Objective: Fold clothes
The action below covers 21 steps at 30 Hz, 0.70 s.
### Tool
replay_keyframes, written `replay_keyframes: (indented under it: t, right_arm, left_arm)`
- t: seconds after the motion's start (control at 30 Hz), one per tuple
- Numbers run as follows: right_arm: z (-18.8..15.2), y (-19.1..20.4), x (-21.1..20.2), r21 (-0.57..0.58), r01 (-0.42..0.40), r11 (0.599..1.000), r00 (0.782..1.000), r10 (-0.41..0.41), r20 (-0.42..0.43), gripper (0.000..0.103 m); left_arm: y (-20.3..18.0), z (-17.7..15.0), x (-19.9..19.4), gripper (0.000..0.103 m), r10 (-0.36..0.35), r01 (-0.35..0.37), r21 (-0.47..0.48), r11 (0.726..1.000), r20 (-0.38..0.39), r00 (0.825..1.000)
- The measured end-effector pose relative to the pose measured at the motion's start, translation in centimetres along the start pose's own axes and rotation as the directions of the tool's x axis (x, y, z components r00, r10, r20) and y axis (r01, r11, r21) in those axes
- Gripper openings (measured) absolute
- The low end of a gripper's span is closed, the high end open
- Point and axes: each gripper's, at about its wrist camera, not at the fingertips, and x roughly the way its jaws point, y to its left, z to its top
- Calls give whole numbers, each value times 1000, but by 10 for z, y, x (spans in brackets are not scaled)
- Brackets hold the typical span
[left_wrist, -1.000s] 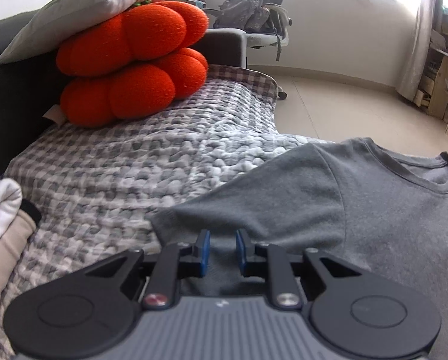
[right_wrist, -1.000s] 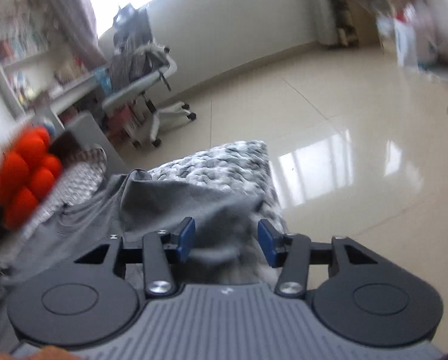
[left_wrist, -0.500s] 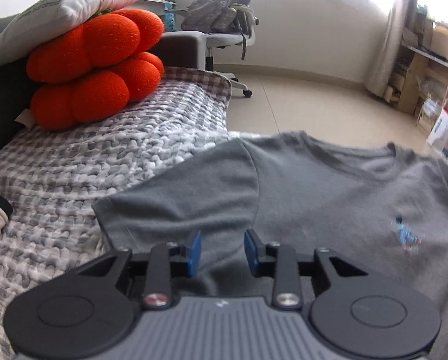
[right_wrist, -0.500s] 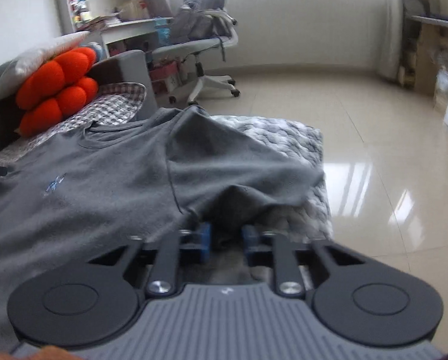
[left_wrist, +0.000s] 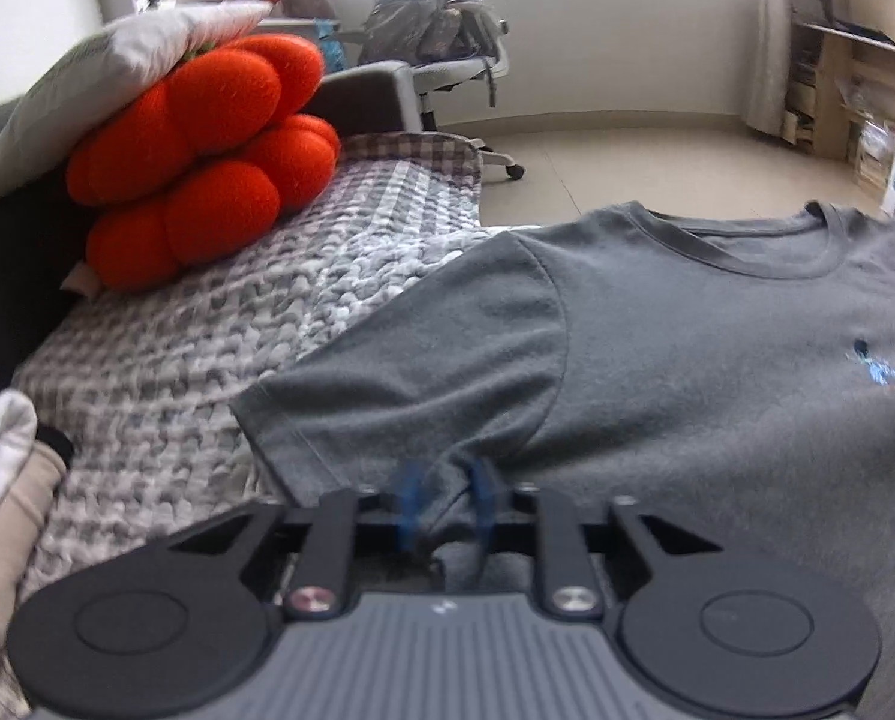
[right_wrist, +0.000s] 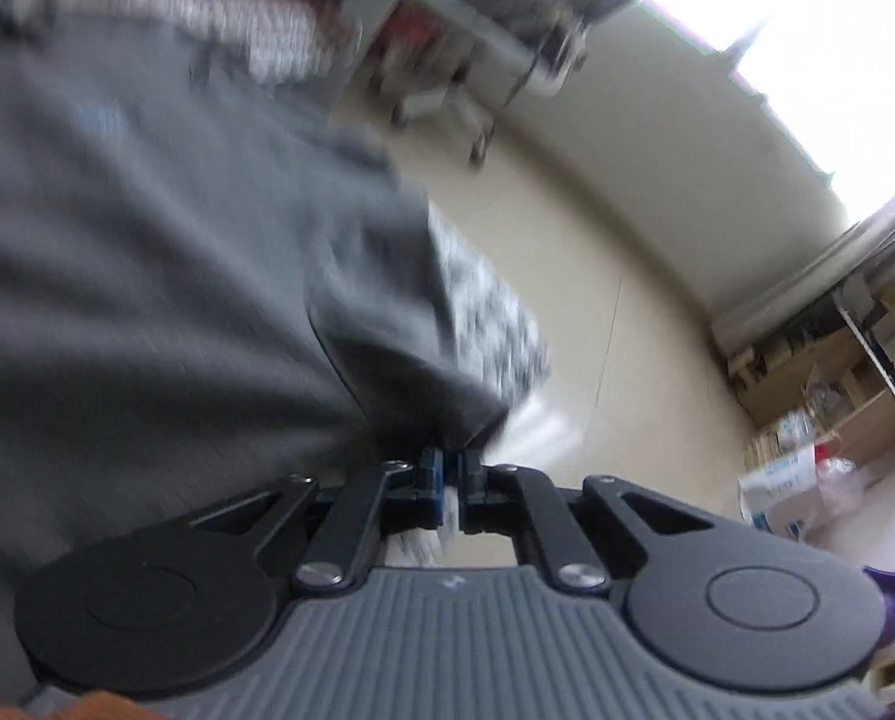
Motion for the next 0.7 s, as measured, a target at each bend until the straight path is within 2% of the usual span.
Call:
replay_keyframes:
  t: [0.07, 0.17, 0.23, 0.3, 0.4, 0.5, 0.57, 0.63, 0.7]
  right_arm:
    - [-3, -7, 5, 35, -6, 999, 1000, 6, -3, 0]
    - [-8, -19, -1, 173, -112, 979, 992, 99, 83, 0]
    - [-12, -15, 2, 201, -83, 976, 994, 67, 84, 0]
    - [-17, -17, 9, 268, -73, 961, 996, 55, 72, 0]
    - [-28, -15, 10, 373, -125, 919, 991, 97, 92, 5]
    - [-38, -8, 9, 439, -177, 881, 983, 140, 116, 12]
    - [-40, -5, 11, 473, -205, 857, 978, 160, 134, 12]
    - [-40, 0, 11, 495, -209, 844, 977, 158, 144, 12]
    - [-40, 5, 8, 498, -204, 843, 978, 149, 148, 12]
  left_arm:
    - [3, -1, 0, 7, -8, 8, -20, 1000, 3, 1000]
    - [17, 2, -2, 6, -59, 59, -87, 994, 3, 998]
    - [27, 3, -3, 6, -88, 89, -131, 987, 12, 996]
    - [30, 4, -5, 6, -93, 95, -135, 986, 22, 995]
    - [33, 5, -7, 6, -113, 116, -143, 983, 28, 993]
    - [43, 6, -8, 6, -176, 180, -178, 967, 34, 984]
    - [56, 9, -6, 9, -255, 253, -231, 939, 25, 967]
    - [68, 9, -6, 13, -266, 260, -283, 923, 21, 964]
    - [74, 8, -9, 19, -244, 242, -282, 928, 27, 969]
